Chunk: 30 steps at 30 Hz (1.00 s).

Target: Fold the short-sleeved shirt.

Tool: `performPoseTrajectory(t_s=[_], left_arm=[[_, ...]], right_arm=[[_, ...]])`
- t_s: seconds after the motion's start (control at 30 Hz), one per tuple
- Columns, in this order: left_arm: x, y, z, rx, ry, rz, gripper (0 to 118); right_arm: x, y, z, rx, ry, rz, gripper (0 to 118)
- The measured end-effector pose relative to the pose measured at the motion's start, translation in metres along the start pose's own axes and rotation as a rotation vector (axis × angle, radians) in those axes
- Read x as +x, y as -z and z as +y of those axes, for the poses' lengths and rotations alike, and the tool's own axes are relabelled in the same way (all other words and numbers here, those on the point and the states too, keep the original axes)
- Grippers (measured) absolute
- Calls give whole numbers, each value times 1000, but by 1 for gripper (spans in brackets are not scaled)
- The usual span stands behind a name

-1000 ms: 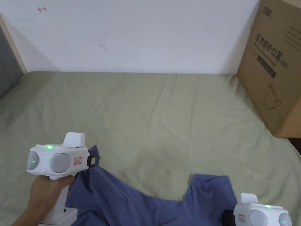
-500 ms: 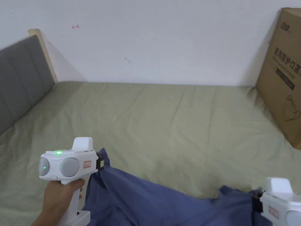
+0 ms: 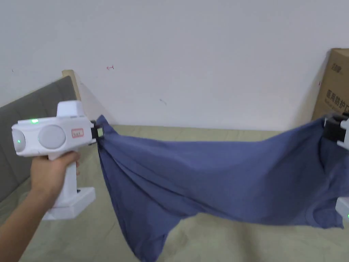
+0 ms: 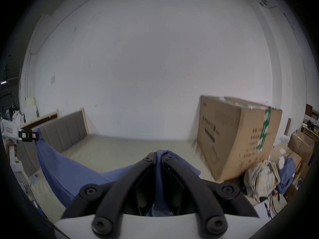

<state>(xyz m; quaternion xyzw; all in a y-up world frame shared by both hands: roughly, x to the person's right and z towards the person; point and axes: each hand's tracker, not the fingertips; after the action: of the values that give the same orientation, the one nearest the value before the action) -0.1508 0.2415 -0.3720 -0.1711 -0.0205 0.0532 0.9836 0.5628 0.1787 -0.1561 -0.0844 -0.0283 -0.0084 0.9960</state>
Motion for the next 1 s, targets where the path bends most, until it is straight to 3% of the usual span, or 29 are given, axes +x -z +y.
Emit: performPoseTrajectory(t_s=[0.3, 0.57, 0.77, 1.0], left_arm=[[-6, 8, 116, 132, -115, 11, 0], [6, 52, 175, 196, -95, 49, 0], [7, 100, 168, 185, -90, 64, 0], [-6, 164, 98, 95, -129, 54, 0]], right_arm=[[9, 52, 101, 103, -38, -4, 2], [0, 103, 145, 148, -98, -39, 2], [1, 147, 130, 110, -90, -46, 2], [9, 182, 56, 1, -81, -34, 2]])
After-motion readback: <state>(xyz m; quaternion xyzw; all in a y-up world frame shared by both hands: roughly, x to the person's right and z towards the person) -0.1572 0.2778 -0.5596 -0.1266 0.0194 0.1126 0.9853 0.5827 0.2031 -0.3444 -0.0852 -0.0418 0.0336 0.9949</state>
